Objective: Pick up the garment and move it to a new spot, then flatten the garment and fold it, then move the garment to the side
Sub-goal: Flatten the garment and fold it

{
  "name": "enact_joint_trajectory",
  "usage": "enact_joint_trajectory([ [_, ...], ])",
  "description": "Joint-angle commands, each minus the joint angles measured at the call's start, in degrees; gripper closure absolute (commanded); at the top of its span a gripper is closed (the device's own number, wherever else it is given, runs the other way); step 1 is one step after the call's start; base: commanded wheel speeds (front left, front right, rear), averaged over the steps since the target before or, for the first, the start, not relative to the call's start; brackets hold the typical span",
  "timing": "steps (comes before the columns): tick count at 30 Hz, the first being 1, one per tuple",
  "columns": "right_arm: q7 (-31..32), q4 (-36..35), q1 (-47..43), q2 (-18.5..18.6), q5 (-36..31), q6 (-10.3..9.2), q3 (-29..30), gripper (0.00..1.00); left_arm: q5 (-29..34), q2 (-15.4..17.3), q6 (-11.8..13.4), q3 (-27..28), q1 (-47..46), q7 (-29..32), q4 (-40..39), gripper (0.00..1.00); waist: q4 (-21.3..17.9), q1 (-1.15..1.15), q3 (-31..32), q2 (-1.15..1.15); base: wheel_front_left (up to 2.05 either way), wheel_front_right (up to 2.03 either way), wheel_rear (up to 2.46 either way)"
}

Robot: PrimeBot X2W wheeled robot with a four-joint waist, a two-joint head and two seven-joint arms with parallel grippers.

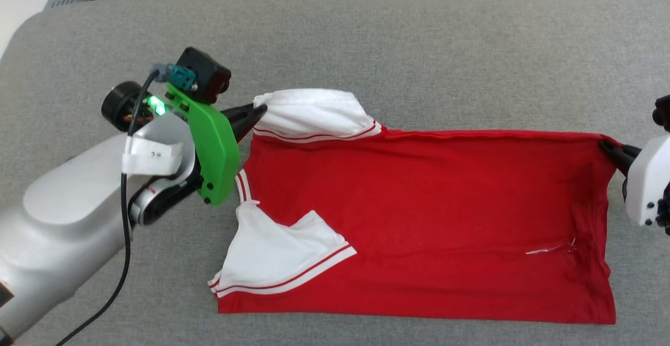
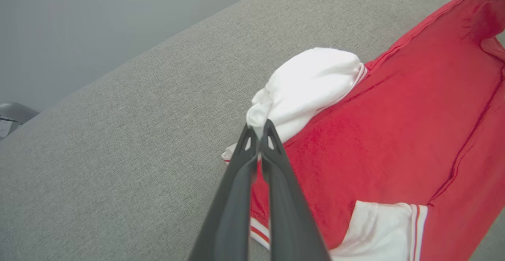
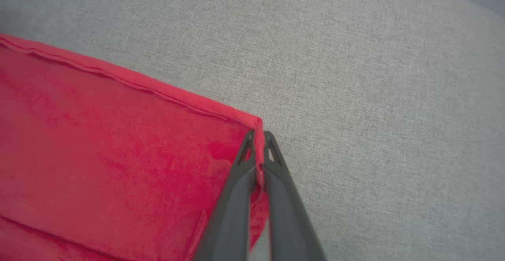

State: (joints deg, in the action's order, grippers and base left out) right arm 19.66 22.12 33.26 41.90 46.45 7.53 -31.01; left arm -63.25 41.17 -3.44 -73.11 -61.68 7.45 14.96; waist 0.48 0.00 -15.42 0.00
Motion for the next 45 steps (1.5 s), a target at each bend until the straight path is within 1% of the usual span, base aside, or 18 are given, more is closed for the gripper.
enact_joint_trajectory([
  [1,-1.07,-0.6,-1.88,0.36,0.64,-0.04,-0.32,1.0,-0.8,0.86,1.09,0.09,2.28,-0.94,-1.2,1.0,0.63,0.0,2.48,0.0,0.0,0.0,0.0],
  [6,-3.96,-2.2,-6.54,1.01,1.55,-0.04,-0.14,1.0,-1.62,2.8,3.86,0.02,8.22,-2.52,-5.61,1.0,0.92,0.0,4.75,0.0,0.0,0.0,0.0],
  [10,-5.98,-3.41,-11.42,1.5,2.57,-0.04,0.92,1.0,-2.13,4.37,6.56,-0.04,13.18,-3.88,-8.94,1.0,1.32,0.0,6.27,0.0,0.0,0.0,0.0],
  [16,-7.91,-5.27,-18.05,1.39,3.13,-0.04,2.74,1.0,-3.47,5.87,9.08,-0.11,20.44,-5.53,-12.11,1.0,1.64,0.0,7.91,0.0,0.0,0.0,0.0],
  [24,-9.51,-8.42,-27.09,0.72,2.87,-0.04,7.12,1.0,-3.54,5.83,10.58,-0.17,27.61,-6.86,-11.62,1.0,1.74,0.0,8.81,0.0,0.0,0.0,0.0],
  [30,-8.43,-11.01,-33.11,-0.85,1.91,-0.04,10.64,1.0,-3.75,5.55,10.69,-0.19,30.29,-8.03,-10.64,1.0,1.39,0.0,8.59,0.0,0.0,0.0,0.0],
  [34,-6.77,-11.68,-35.15,-2.64,1.5,-0.04,11.95,1.0,-3.75,4.88,10.62,-0.19,31.25,-8.78,-8.83,1.0,1.06,0.0,7.77,0.0,0.0,0.0,0.0],
  [39,-4.85,-10.65,-35.63,-4.63,1.03,-0.04,12.37,1.0,-4.25,3.27,10.43,-0.01,31.84,-9.65,-6.37,1.0,0.99,0.0,7.18,0.0,0.0,0.0,0.0],
  [40,-4.54,-10.28,-35.62,-4.96,0.86,-0.04,12.54,0.85,-4.34,2.96,10.51,0.12,31.92,-9.96,-5.9,0.82,1.02,0.0,7.21,0.0,0.0,0.0,0.0],
  [41,-4.38,-10.07,-35.64,-5.22,0.77,-0.04,12.65,0.57,-4.24,2.72,10.72,0.24,31.95,-10.35,-5.57,0.08,1.07,0.0,7.33,0.0,0.0,0.0,0.0],
  [42,-4.38,-10.0,-35.67,-5.64,0.84,-0.04,12.85,0.0,-4.05,2.49,11.08,0.46,32.06,-11.13,-5.28,0.0,1.08,0.0,7.58,0.0,0.0,0.0,0.0],
  [45,-4.56,-11.0,-35.98,-6.21,1.45,-0.04,13.66,0.0,-3.93,2.47,12.09,1.52,32.88,-14.06,-5.12,0.0,0.98,0.0,8.66,0.0,0.0,0.0,0.0],
])
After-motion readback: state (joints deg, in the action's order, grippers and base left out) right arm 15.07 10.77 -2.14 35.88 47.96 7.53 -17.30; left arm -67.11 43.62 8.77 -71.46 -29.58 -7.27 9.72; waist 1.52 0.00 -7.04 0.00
